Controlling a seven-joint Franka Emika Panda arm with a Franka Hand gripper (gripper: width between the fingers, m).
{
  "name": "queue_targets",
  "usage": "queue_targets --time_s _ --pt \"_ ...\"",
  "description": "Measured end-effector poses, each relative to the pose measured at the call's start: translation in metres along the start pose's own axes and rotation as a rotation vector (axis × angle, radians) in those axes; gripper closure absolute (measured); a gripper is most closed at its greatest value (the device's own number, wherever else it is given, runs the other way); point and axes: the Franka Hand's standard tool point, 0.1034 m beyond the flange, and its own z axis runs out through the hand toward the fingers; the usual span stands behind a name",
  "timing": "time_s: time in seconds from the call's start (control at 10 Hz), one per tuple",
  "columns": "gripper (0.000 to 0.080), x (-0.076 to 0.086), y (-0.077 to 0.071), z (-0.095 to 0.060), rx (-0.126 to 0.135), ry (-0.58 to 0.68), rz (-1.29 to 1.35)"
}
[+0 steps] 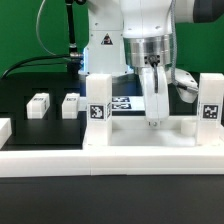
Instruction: Assemble desk
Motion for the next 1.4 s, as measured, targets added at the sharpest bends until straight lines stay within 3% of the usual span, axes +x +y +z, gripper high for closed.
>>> queue_targets --time_s 0.7,1.1,1.4 --pt "0.0732 0.003 0.0 -0.001 0.004 0.002 -0.089" --pt "0.0732 0.05 0.025 -0.004 -0.027 -0.013 -0.478" --pt "0.0732 0.063 0.033 -0.004 -0.051 -0.037 -0.706"
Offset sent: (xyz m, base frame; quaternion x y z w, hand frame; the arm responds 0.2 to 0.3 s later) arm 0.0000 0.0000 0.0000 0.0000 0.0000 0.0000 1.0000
